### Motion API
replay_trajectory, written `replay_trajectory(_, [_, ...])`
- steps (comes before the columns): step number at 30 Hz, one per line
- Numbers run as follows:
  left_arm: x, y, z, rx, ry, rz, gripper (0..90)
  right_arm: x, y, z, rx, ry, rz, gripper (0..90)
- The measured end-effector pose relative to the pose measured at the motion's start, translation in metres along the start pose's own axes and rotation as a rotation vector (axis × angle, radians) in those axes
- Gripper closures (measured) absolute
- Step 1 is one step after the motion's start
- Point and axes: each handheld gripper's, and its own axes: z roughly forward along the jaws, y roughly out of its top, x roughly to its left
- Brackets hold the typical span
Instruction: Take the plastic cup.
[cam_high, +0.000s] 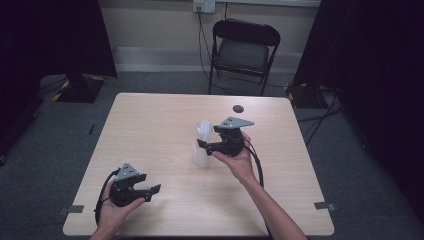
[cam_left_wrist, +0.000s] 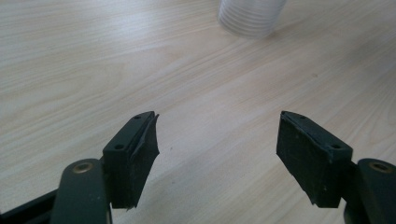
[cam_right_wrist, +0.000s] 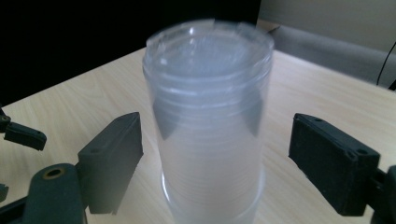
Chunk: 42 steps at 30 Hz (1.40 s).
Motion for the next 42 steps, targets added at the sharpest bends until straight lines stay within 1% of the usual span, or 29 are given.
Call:
replay_trajectory(1, [-0.001,0.0,0.0,-0.004,0.002,0.001,29.2,0.001,-0.002,0.003,0.009,0.005,-0.002,16.9])
replay_trajectory(3, [-0.001,-0.001,-0.001,-0.001,0.003,0.005,29.2,0.001,-0.004,0.007,0.018,-0.011,-0.009,16.9])
replay_trajectory(7, [-0.001,-0.004,-0.004,0.003,0.009,-0.002,29.2,-0.003,-0.005,0.01,0.006,0.001,0.016,17.1])
replay_trajectory(10, [0.0,-0.006,-0.006,0.0,0.018,-0.015,29.2,-0.003,-0.004,0.013,0.003,0.006,0.015,17.3])
replay_trajectory(12, [0.0,-0.008,-0.008,0.002,0.026,-0.015,29.2,-0.004,-0.003,0.015,0.002,0.011,0.015,17.3])
replay_trajectory(15, [0.0,-0.01,-0.011,-0.002,0.034,-0.021,29.2,-0.004,-0.001,0.016,0.001,0.006,0.011,17.6])
replay_trajectory(17, [0.0,-0.012,-0.014,-0.003,0.041,-0.024,29.2,-0.005,0.0,0.017,-0.004,0.019,0.018,18.5])
replay_trajectory(19, [0.001,-0.013,-0.015,-0.005,0.042,-0.034,29.2,-0.004,0.0,0.019,-0.003,0.019,0.012,20.5])
replay_trajectory(21, [0.002,-0.014,-0.018,-0.006,0.048,-0.032,29.2,-0.004,0.001,0.02,0.001,0.024,0.007,21.6])
replay_trajectory(22, [0.001,-0.015,-0.018,-0.008,0.051,-0.038,29.2,-0.004,0.002,0.02,-0.001,0.026,0.011,22.5])
replay_trajectory(23, [0.001,-0.016,-0.019,-0.015,0.051,-0.044,29.2,-0.004,0.003,0.02,-0.001,0.026,0.012,25.6])
replay_trajectory(24, [0.002,-0.016,-0.02,-0.01,0.053,-0.037,29.2,-0.005,0.003,0.02,0.0,0.034,0.007,28.8])
replay_trajectory(27, [0.001,-0.017,-0.021,-0.015,0.057,-0.045,29.2,-0.004,0.003,0.02,0.002,0.035,0.003,30.9])
replay_trajectory(28, [0.002,-0.017,-0.021,-0.009,0.058,-0.037,29.2,-0.004,0.004,0.021,0.002,0.034,0.003,31.1])
replay_trajectory(33, [0.001,-0.017,-0.021,-0.004,0.056,-0.04,29.2,-0.004,0.005,0.019,-0.003,0.037,0.004,32.4])
replay_trajectory(35, [0.001,-0.017,-0.021,-0.007,0.057,-0.041,29.2,-0.004,0.005,0.019,-0.003,0.033,-0.003,32.8])
replay_trajectory(39, [0.0,-0.017,-0.02,-0.007,0.056,-0.04,29.2,-0.004,0.006,0.018,-0.017,0.03,-0.003,33.2])
replay_trajectory(41, [0.0,-0.017,-0.02,-0.007,0.057,-0.04,29.2,-0.004,0.006,0.017,-0.034,0.039,0.0,33.1])
replay_trajectory(42, [0.0,-0.017,-0.02,-0.01,0.058,-0.045,29.2,-0.003,0.007,0.016,-0.039,0.037,-0.002,33.2])
